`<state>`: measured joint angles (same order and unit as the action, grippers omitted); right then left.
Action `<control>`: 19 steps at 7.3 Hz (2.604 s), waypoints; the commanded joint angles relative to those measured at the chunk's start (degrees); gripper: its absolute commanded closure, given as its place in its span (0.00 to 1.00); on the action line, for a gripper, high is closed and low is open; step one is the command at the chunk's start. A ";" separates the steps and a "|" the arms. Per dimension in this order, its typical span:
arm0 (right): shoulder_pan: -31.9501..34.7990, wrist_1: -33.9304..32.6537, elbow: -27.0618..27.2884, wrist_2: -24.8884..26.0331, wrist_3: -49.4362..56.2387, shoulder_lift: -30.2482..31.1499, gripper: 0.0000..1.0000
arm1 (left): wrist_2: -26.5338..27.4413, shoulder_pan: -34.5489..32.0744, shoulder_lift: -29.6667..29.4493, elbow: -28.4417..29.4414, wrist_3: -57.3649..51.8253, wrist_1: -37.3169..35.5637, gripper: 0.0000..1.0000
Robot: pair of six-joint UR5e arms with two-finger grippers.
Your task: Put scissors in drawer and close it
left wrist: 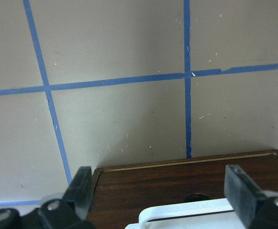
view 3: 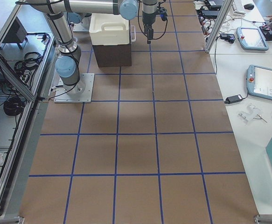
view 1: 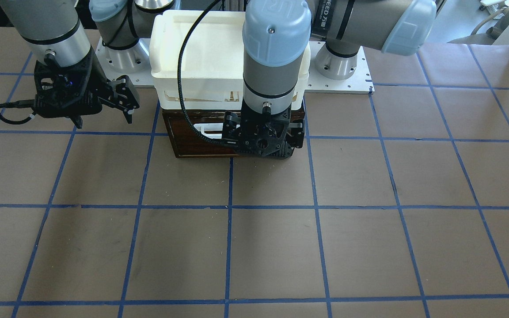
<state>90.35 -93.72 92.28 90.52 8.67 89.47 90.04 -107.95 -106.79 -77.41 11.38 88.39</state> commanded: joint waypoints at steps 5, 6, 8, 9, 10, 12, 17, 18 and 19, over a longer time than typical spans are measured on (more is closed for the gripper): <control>0.00 0.03 0.09 0.00 0.03 0.00 0.00 | -0.03 2.12 11.69 -17.25 0.93 -20.04 0.03; 0.00 0.03 0.00 0.00 0.03 0.00 0.00 | -0.30 4.40 11.69 -17.43 -0.72 -19.06 0.02; -0.09 0.12 0.00 -0.17 -0.32 0.26 0.00 | -0.21 8.18 12.13 -16.29 -6.35 -13.81 0.00; 0.00 0.21 0.09 -0.17 -0.24 1.04 0.00 | -0.21 10.29 13.35 -15.59 -7.24 -9.94 0.00; 0.00 0.21 0.26 -0.26 -0.06 1.40 0.00 | -0.21 12.40 14.40 -13.93 -8.46 -1.90 0.00; 0.09 1.87 0.53 -0.87 0.03 1.93 0.00 | -0.04 13.56 14.94 -8.31 -8.48 9.12 0.00; 0.35 2.23 0.53 -0.96 0.12 2.02 0.00 | 0.31 13.73 18.89 -14.35 -11.20 9.43 0.01; 0.53 2.23 0.53 -0.96 0.12 2.02 0.00 | 0.23 13.74 19.33 -14.52 -11.11 9.43 0.01; 1.14 2.31 0.53 -0.96 0.12 2.19 0.00 | -0.03 14.43 18.99 -14.18 -11.11 8.13 0.00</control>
<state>90.95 -91.48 92.81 89.56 8.79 91.55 90.22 -94.07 -87.80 -91.63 0.31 97.52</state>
